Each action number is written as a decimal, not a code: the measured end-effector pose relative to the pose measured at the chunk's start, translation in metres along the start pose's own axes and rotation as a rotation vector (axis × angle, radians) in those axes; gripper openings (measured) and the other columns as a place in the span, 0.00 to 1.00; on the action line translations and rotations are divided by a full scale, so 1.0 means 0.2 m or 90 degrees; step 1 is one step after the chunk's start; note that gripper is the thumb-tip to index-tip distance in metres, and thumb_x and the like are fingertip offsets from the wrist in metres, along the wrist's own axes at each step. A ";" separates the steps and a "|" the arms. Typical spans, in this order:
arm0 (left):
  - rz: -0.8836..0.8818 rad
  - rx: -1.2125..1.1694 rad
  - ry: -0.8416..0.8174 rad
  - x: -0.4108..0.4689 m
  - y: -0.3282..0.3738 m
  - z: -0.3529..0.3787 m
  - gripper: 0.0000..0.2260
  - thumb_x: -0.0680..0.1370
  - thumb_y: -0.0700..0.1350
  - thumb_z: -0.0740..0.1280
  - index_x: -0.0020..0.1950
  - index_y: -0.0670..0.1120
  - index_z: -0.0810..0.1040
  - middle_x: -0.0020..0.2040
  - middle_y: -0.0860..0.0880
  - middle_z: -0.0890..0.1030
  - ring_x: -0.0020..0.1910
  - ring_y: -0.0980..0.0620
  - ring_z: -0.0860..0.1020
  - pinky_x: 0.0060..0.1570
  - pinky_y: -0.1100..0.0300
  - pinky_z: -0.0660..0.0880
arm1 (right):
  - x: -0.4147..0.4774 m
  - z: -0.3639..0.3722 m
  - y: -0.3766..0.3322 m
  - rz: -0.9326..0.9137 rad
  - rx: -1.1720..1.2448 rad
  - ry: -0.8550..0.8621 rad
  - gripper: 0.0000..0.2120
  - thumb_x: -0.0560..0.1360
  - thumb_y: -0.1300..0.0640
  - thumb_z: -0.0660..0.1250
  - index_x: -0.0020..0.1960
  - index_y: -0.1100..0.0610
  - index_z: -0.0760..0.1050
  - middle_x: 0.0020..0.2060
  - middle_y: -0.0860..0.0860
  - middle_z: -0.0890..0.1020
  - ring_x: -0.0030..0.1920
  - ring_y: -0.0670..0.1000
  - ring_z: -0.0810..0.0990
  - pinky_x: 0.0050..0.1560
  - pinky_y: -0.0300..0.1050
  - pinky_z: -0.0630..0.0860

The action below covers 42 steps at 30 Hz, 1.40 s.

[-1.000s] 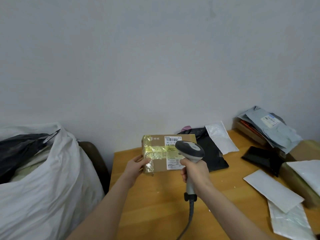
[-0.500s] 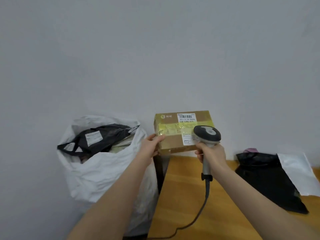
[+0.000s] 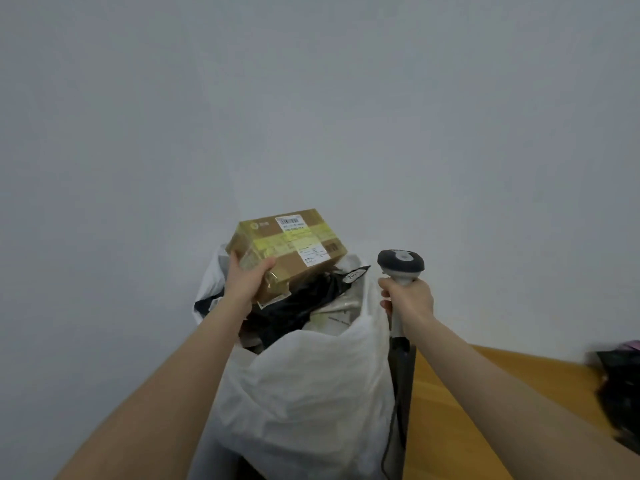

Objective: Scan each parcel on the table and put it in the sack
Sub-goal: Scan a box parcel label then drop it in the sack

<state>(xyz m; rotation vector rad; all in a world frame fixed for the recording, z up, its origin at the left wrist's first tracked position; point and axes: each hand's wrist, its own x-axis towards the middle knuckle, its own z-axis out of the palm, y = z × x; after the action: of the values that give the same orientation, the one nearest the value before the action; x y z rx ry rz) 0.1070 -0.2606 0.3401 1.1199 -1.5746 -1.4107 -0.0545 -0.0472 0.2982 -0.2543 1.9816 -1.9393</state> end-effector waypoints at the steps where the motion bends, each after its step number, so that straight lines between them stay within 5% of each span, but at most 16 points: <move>1: -0.050 0.032 -0.017 0.04 -0.02 0.00 0.44 0.70 0.54 0.75 0.78 0.54 0.52 0.71 0.46 0.70 0.63 0.42 0.74 0.53 0.43 0.78 | 0.03 0.06 0.03 0.012 -0.012 0.008 0.08 0.69 0.54 0.71 0.43 0.59 0.76 0.33 0.53 0.81 0.32 0.51 0.81 0.48 0.53 0.82; 4: -0.218 0.188 -0.196 0.09 -0.08 0.02 0.43 0.68 0.60 0.75 0.75 0.47 0.59 0.64 0.41 0.75 0.52 0.41 0.81 0.40 0.48 0.82 | 0.11 0.17 0.14 0.041 -0.082 0.026 0.12 0.70 0.51 0.72 0.46 0.57 0.74 0.38 0.54 0.79 0.39 0.56 0.80 0.52 0.59 0.80; 6: -0.224 0.306 -0.287 0.14 -0.08 0.02 0.40 0.68 0.65 0.72 0.72 0.45 0.65 0.60 0.39 0.78 0.48 0.41 0.82 0.40 0.48 0.82 | 0.14 0.21 0.20 0.057 -0.135 0.040 0.16 0.70 0.49 0.73 0.50 0.56 0.74 0.44 0.54 0.80 0.48 0.59 0.81 0.53 0.57 0.79; 9: -0.032 0.545 -0.177 0.30 -0.01 -0.03 0.49 0.68 0.69 0.68 0.77 0.40 0.54 0.71 0.37 0.67 0.64 0.38 0.73 0.57 0.45 0.75 | 0.16 0.23 0.26 0.081 -0.201 0.058 0.19 0.69 0.47 0.74 0.55 0.55 0.74 0.46 0.53 0.80 0.50 0.59 0.80 0.49 0.52 0.78; 11: 0.190 0.648 -0.120 0.38 0.08 -0.02 0.50 0.68 0.68 0.68 0.79 0.48 0.47 0.75 0.40 0.60 0.71 0.40 0.65 0.65 0.45 0.68 | 0.16 0.25 0.28 0.082 -0.222 0.055 0.19 0.68 0.46 0.74 0.54 0.54 0.75 0.45 0.52 0.80 0.47 0.57 0.80 0.45 0.50 0.78; 13: 0.347 0.763 -0.202 0.40 0.12 0.06 0.45 0.68 0.70 0.66 0.78 0.58 0.49 0.76 0.43 0.58 0.74 0.42 0.60 0.68 0.42 0.64 | 0.18 0.25 0.30 0.090 -0.238 0.045 0.20 0.66 0.46 0.75 0.53 0.53 0.75 0.45 0.52 0.81 0.47 0.57 0.80 0.41 0.47 0.74; 16: 0.292 0.920 -0.347 0.36 0.07 0.20 0.41 0.67 0.76 0.60 0.76 0.63 0.54 0.78 0.46 0.55 0.75 0.41 0.57 0.71 0.40 0.59 | 0.22 0.24 0.32 0.131 -0.254 0.035 0.18 0.68 0.52 0.75 0.52 0.57 0.74 0.44 0.54 0.81 0.46 0.57 0.81 0.42 0.48 0.76; 25: 0.210 0.925 -0.506 0.21 -0.04 0.32 0.41 0.66 0.67 0.72 0.74 0.64 0.57 0.72 0.44 0.59 0.66 0.43 0.68 0.65 0.49 0.70 | 0.31 0.20 0.29 0.189 -0.027 0.104 0.12 0.69 0.65 0.71 0.52 0.64 0.74 0.43 0.59 0.80 0.46 0.60 0.80 0.51 0.55 0.79; 30: 0.343 0.949 -0.464 0.22 0.07 0.43 0.37 0.68 0.64 0.72 0.73 0.61 0.63 0.78 0.46 0.51 0.74 0.44 0.60 0.68 0.45 0.66 | 0.30 0.19 0.20 0.153 0.043 0.094 0.12 0.70 0.66 0.71 0.52 0.63 0.76 0.43 0.58 0.80 0.47 0.58 0.79 0.53 0.54 0.78; 33: 0.343 1.020 -0.525 0.23 0.01 0.46 0.36 0.71 0.64 0.69 0.76 0.61 0.58 0.79 0.47 0.50 0.77 0.44 0.52 0.71 0.43 0.61 | 0.31 0.18 0.12 0.121 0.078 0.087 0.11 0.70 0.67 0.70 0.51 0.62 0.75 0.40 0.56 0.78 0.42 0.56 0.77 0.48 0.50 0.76; 42: 0.343 1.127 -0.495 0.24 -0.14 0.45 0.20 0.80 0.59 0.58 0.72 0.67 0.63 0.74 0.49 0.64 0.70 0.45 0.65 0.60 0.48 0.72 | 0.35 0.06 0.04 0.053 0.089 0.082 0.08 0.68 0.69 0.68 0.46 0.62 0.73 0.33 0.56 0.75 0.36 0.56 0.74 0.42 0.50 0.74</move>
<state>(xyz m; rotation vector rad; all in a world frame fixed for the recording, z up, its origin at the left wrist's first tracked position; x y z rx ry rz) 0.0097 -0.2746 0.2993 0.6839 -3.4650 0.3661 -0.1130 -0.0829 0.2807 -0.0107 1.8902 -2.0758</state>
